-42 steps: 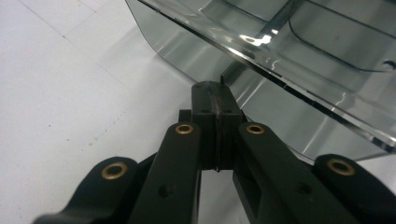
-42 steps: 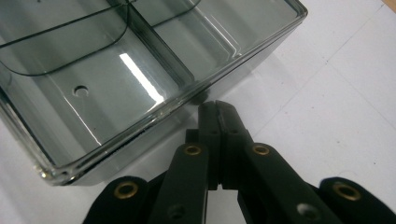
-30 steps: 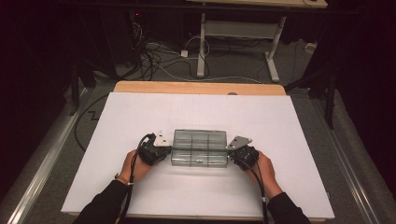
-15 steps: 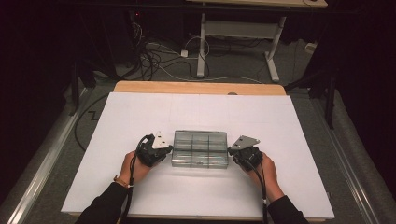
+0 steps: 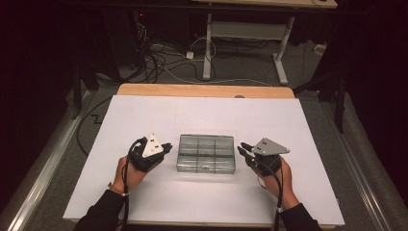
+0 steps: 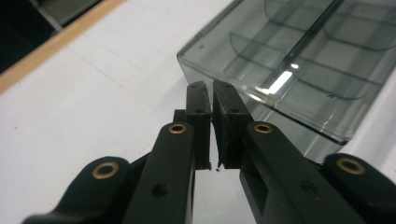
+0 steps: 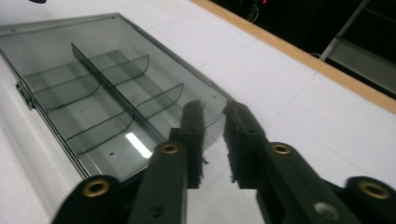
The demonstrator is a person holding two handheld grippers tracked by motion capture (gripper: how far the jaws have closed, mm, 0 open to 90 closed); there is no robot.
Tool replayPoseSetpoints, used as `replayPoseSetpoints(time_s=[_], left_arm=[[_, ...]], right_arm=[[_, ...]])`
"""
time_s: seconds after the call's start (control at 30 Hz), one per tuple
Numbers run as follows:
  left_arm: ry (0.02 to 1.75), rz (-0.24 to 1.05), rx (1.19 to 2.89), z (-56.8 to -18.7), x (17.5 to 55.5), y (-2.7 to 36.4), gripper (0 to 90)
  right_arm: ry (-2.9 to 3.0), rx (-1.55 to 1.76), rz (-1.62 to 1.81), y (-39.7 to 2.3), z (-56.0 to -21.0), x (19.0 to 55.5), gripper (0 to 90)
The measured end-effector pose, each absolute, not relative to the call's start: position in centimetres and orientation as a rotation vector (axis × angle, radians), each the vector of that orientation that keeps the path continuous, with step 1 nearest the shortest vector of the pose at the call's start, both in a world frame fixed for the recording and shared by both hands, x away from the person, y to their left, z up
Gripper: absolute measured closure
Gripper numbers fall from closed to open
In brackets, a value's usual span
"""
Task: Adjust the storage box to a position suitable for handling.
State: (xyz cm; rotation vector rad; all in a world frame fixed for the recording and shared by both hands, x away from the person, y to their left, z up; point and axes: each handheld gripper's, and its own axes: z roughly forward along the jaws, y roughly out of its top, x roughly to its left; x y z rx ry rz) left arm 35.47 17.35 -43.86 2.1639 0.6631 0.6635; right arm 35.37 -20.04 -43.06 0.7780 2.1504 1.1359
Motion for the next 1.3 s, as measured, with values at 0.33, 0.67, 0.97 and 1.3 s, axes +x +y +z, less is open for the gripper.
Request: replayPoseSetpoints(time_s=[0.33, 0.67, 0.97, 1.3], left_arm=[[0.574, 0.684, 2.131, -43.0, 34.0, 18.0, 57.2], [0.572, 0.731, 2.118, -43.4, 32.5, 18.4, 25.4], [0.596, 0.702, 2.112, -44.6, 31.4, 19.9, 19.9], [0.628, 0.669, 2.124, -46.1, 29.8, 21.4, 19.8]], right_arm=[[2.059, 0.773, 1.235, -20.4, -42.2, 34.3, 45.5], [2.016, 0.752, 1.323, -21.1, -41.6, 33.1, 23.1], [2.093, 0.68, 1.311, -20.4, -42.9, 31.1, 27.6], [2.204, 0.611, 1.283, -18.6, -44.8, 29.7, 30.3]])
